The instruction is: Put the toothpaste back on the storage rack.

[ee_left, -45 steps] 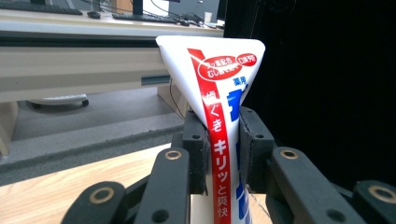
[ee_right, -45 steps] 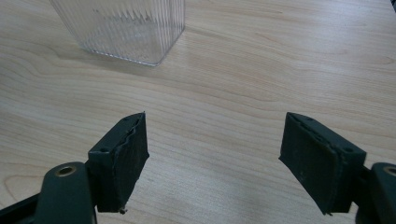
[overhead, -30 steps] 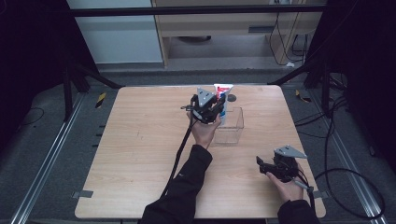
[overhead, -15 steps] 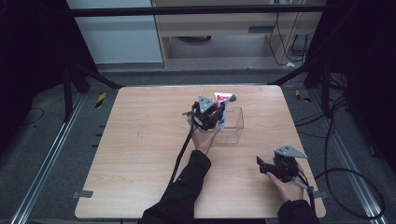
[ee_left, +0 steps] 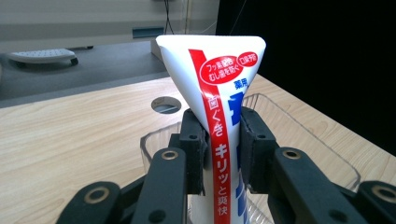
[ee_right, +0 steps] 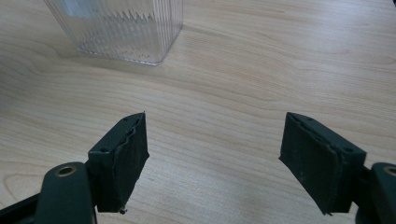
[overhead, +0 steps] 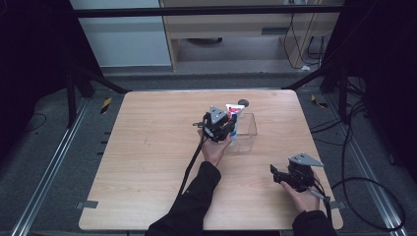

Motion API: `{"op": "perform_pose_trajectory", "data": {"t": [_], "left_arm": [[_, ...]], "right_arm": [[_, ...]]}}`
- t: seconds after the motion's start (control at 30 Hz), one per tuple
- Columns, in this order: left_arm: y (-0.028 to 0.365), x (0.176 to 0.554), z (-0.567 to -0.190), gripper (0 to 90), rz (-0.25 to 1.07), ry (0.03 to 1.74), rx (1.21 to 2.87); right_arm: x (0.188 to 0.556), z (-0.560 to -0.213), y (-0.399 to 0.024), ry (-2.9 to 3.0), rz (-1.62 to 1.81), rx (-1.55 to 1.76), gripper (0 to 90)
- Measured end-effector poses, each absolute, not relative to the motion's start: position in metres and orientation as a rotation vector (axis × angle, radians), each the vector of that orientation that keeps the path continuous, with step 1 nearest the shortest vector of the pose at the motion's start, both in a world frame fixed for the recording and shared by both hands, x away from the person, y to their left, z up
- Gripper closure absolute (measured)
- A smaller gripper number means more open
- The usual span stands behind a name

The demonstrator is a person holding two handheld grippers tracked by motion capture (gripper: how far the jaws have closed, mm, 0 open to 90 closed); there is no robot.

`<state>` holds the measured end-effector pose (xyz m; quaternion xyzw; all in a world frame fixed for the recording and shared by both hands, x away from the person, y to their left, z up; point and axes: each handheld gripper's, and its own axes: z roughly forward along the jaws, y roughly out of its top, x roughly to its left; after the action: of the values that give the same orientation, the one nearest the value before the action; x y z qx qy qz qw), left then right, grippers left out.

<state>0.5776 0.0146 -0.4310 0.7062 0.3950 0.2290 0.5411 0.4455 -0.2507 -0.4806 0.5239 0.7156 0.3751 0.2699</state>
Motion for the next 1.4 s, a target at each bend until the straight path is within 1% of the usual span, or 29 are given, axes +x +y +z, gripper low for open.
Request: {"op": "perform_pose_trajectory", "data": {"t": [0.3, 0.43, 0.5, 0.6, 0.7, 0.97, 1.2, 1.33, 1.4], "left_arm": [[0.014, 0.577, -0.443, 72.1, 0.54, 0.948, 1.725], [0.014, 0.575, -0.444, 70.7, 0.546, 0.94, 1.712], [0.015, 0.574, -0.444, 68.5, 0.546, 0.93, 1.711], [0.016, 0.571, -0.442, 61.3, 0.57, 0.916, 1.724], [0.018, 0.568, -0.44, 55.2, 0.559, 0.907, 1.72], [0.03, 0.556, -0.427, 43.5, 0.548, 0.874, 1.73], [0.057, 0.552, -0.402, 37.9, 0.463, 0.868, 1.701], [0.075, 0.552, -0.395, 34.1, 0.514, 0.867, 1.716], [0.083, 0.551, -0.392, 32.6, 0.518, 0.86, 1.739]], "right_arm": [[0.445, -0.48, -0.25, 1.929, 1.017, 1.417, 23.0], [0.445, -0.48, -0.25, 1.927, 1.018, 1.419, 22.9], [0.445, -0.479, -0.25, 1.926, 1.019, 1.419, 22.9], [0.445, -0.479, -0.25, 1.927, 1.022, 1.421, 22.9], [0.445, -0.48, -0.25, 1.929, 1.014, 1.414, 22.8], [0.446, -0.48, -0.249, 1.929, 1.006, 1.412, 22.5], [0.446, -0.48, -0.25, 1.92, 1.008, 1.417, 22.0], [0.446, -0.48, -0.25, 1.919, 1.01, 1.419, 21.3], [0.446, -0.48, -0.25, 1.916, 1.01, 1.421, 20.9]]}}
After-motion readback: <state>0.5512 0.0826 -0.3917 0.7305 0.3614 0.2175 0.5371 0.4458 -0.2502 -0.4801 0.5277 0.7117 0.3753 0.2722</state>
